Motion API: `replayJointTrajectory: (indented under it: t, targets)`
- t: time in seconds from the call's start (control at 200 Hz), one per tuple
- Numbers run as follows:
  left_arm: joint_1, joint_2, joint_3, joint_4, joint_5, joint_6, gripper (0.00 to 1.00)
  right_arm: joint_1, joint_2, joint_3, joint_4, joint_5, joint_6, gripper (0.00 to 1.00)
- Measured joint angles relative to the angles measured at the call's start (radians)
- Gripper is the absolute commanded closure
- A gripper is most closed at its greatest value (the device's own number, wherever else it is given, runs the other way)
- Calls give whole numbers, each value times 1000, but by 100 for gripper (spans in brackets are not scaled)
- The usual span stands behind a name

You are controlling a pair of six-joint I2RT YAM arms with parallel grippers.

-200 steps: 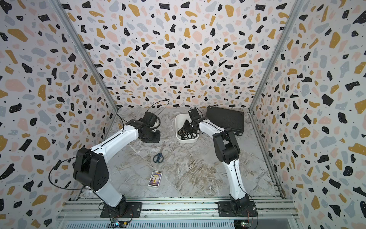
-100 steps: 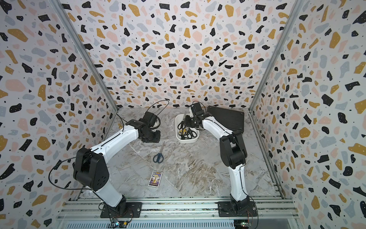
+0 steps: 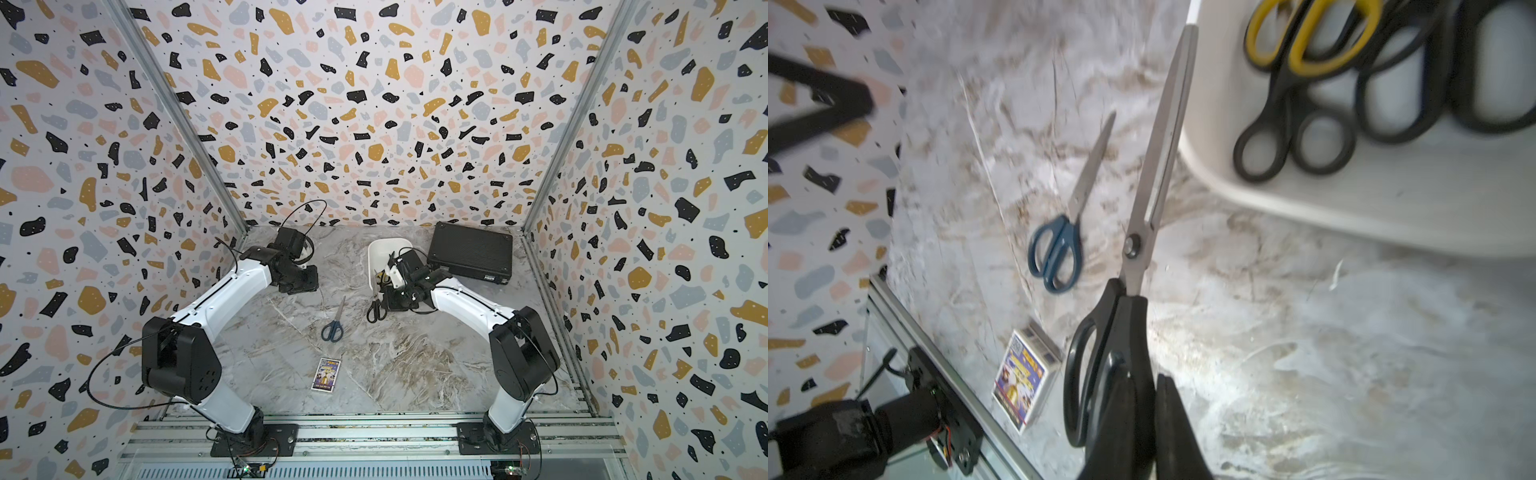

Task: Take the scissors out of the storage box
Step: Place the scissors at the center of the board.

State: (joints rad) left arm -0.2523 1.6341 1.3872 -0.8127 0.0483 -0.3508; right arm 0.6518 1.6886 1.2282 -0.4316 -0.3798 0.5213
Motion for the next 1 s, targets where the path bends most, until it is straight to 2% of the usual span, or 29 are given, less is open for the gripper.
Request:
replayJointTrajectory:
  t: [0.32, 0.586, 0.906, 1.001]
  targets:
    - [6, -85, -66, 2, 20, -6, 59, 65, 114, -11, 106, -17, 86, 95]
    - [6, -177, -156, 5, 21, -13, 59, 131, 141, -33, 158, 87, 184, 94]
    - [6, -198, -175, 6, 21, -19, 59, 144, 191, -49, 244, 161, 269, 84]
    - [6, -198, -175, 6, 21, -19, 59, 144, 198, -49, 263, 164, 273, 76]
